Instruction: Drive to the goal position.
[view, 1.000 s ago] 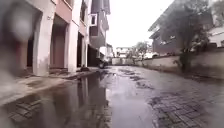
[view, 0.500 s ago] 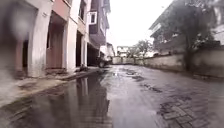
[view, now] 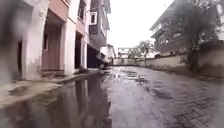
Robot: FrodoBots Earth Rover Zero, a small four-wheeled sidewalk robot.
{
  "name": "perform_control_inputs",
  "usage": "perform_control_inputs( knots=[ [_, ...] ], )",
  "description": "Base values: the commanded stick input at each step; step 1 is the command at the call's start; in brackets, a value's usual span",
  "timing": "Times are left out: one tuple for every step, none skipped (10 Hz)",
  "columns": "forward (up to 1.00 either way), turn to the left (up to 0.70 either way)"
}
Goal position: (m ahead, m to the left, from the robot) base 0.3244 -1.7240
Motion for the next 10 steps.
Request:
perform_control_inputs(
  knots=[
    [0.7, 0.0],
    [0.7, 0.0],
    [0.7, 0.0],
    [0.7, 0.0],
    [0.7, 0.0],
    [0.7, 0.0],
    [0.7, 0.0],
    [0.7, 0.0],
    [0.7, 0.0],
    [0.7, 0.0]
  ],
)
